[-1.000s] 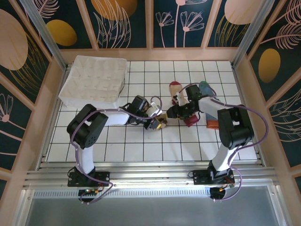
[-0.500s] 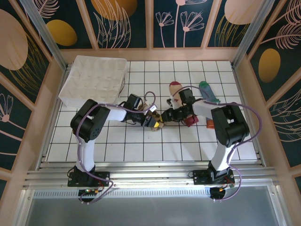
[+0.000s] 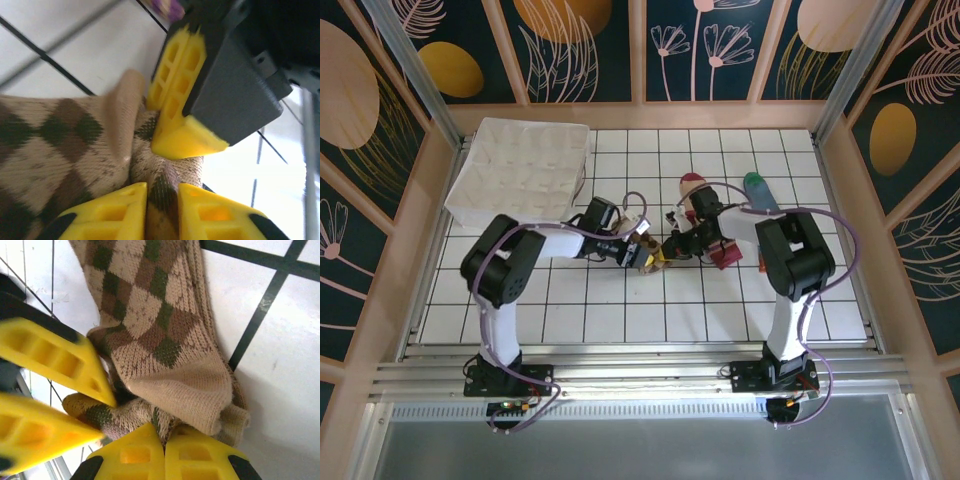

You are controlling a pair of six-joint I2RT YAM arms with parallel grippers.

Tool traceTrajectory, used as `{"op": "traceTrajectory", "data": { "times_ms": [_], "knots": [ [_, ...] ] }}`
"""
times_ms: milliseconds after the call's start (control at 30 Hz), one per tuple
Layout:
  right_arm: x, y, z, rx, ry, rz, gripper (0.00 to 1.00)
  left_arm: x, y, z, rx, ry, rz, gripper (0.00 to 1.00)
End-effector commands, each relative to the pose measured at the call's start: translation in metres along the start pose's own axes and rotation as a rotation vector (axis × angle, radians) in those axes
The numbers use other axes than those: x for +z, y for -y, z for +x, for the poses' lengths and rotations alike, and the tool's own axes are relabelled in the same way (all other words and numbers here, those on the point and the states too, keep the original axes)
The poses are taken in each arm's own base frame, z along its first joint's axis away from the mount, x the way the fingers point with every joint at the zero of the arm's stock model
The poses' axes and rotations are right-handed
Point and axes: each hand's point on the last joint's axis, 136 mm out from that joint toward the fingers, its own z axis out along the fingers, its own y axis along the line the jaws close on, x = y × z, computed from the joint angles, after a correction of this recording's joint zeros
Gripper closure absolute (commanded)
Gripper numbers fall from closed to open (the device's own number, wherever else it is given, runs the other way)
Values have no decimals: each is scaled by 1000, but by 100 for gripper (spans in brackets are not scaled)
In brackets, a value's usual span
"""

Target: Roll the socks

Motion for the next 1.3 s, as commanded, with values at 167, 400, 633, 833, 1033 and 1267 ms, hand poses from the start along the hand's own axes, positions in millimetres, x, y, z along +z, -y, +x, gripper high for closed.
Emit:
{"op": "traceTrajectory", "data": {
  "times_ms": [167,400,633,833,1033,1267],
  "knots": [
    [10,44,34,175,-194,197,100,-36,17,-33,621,53,-552,66],
    [9,40,28,187,-209,183,100,-3,23,-5,754,-61,-593,53],
    [8,40,32,197,-228,177,100,20,14,12,747,-128,-571,52],
    [8,40,34,211,-237,171,100,30,-9,27,702,-191,-624,56],
    [-2,35,31,191,-207,171,74,35,10,22,624,-153,-529,100],
    [-60,0,-12,84,89,32,54,34,34,27,323,-103,-220,100]
  ]
}}
